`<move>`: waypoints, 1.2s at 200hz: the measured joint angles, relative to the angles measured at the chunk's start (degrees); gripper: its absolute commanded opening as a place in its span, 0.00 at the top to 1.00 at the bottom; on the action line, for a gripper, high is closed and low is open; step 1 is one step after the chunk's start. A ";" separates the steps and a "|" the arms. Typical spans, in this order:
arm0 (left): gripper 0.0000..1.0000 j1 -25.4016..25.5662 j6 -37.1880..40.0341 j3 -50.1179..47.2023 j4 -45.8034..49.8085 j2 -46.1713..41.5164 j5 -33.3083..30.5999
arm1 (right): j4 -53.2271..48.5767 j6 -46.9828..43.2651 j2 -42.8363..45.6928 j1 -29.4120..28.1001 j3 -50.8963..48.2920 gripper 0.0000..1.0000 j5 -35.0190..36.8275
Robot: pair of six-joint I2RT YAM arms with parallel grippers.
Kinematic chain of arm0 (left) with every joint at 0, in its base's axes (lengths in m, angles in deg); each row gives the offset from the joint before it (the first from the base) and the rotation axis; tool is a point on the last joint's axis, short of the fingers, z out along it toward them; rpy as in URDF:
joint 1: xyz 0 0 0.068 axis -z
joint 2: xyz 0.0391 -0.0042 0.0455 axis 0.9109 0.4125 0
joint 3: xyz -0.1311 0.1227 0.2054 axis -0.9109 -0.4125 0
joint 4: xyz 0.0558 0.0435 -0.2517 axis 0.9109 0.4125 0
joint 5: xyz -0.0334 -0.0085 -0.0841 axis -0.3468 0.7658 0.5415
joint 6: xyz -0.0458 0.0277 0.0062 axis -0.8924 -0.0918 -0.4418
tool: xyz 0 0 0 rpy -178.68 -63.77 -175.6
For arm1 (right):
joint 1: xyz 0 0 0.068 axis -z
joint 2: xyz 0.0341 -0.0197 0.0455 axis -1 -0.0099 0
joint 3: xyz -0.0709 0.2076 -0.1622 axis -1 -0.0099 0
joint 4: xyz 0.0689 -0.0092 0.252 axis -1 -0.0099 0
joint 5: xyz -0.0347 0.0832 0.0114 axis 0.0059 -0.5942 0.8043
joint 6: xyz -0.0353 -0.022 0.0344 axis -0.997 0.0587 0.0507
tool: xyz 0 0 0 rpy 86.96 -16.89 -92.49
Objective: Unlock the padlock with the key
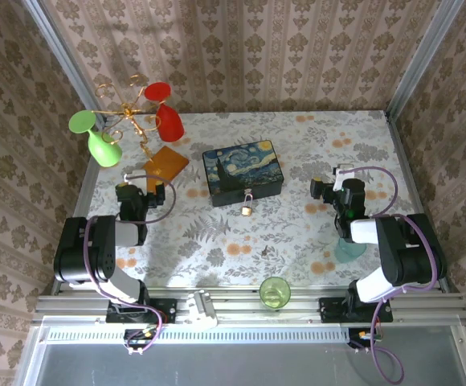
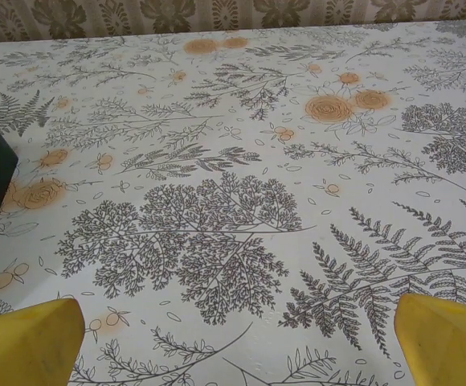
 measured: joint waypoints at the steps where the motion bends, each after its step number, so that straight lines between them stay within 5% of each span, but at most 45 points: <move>1: 0.00 0.00 0.00 0.00 0.00 0.00 0.00 | 0.00 0.00 0.00 -0.02 0.00 0.00 -0.02; 240: 0.00 0.22 0.81 0.00 0.00 0.00 1.27 | 0.02 0.00 0.00 -0.02 0.00 0.00 0.00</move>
